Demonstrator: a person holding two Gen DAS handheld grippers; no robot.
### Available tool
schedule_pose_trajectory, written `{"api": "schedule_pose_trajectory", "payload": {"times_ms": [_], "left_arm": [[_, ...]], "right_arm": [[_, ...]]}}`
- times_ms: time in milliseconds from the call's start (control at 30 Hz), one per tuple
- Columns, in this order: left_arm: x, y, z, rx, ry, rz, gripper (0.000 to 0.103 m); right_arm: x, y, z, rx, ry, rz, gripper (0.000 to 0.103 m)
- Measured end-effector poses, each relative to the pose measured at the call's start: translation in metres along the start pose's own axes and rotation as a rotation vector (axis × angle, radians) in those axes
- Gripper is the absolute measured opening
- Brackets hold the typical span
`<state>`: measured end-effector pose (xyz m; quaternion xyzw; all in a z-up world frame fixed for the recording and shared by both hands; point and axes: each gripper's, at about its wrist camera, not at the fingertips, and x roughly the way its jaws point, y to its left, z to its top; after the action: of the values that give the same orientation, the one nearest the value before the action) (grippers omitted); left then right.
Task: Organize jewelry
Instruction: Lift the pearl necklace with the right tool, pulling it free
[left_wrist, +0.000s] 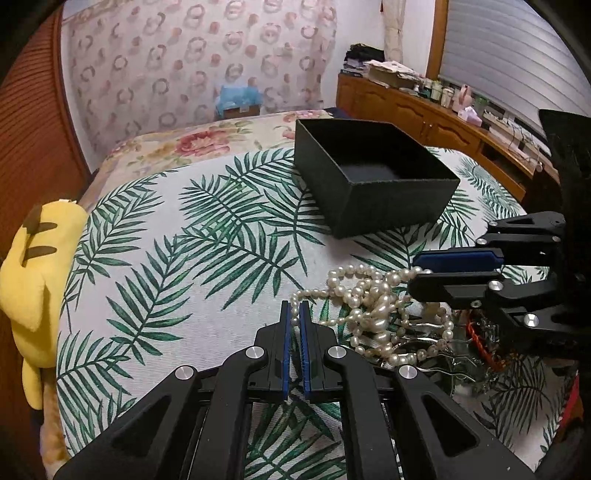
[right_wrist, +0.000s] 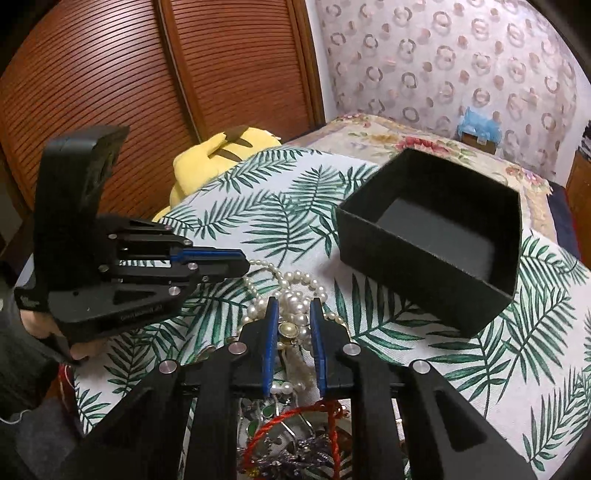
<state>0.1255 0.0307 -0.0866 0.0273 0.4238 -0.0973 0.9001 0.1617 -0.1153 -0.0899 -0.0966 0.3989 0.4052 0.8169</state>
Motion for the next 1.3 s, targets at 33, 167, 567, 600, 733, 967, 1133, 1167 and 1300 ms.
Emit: {"api": "schedule_pose_trajectory", "payload": {"times_ms": [33,167,567,600,733,967,1133,1167,1300], "left_arm": [[0.001,-0.001,-0.001,0.003,0.003,0.002,0.004],[0.003,-0.001,-0.004,0.003,0.012,0.003,0.004],[0.002,-0.003,-0.006,0.009,0.008,0.005,0.004],[0.002,-0.003,-0.007,0.008,0.008,0.004,0.004],[0.001,-0.004,-0.008,0.011,0.009,0.010,0.004],[0.001,-0.001,-0.009,0.006,0.007,0.004,0.003],[0.000,-0.001,-0.009,0.008,0.007,-0.002,0.003],[0.000,-0.001,-0.009,0.009,0.007,-0.002,0.003],[0.001,-0.001,-0.009,0.010,0.007,-0.004,0.003]], "right_arm": [[0.003,-0.002,-0.001,0.003,0.010,-0.001,0.019],[0.011,-0.003,-0.003,0.016,0.014,0.008,0.019],[0.005,-0.009,-0.001,0.033,-0.021,0.009,0.010],[0.005,-0.009,0.000,0.035,-0.021,0.008,0.010],[-0.004,-0.006,0.000,0.009,-0.032,-0.010,0.011],[-0.002,0.005,0.004,-0.044,-0.027,-0.039,0.032],[0.013,0.008,0.009,-0.062,0.010,-0.022,0.033],[0.015,0.009,0.009,-0.065,0.017,-0.023,0.033],[0.024,0.007,0.010,-0.049,0.042,0.001,0.009]]}}
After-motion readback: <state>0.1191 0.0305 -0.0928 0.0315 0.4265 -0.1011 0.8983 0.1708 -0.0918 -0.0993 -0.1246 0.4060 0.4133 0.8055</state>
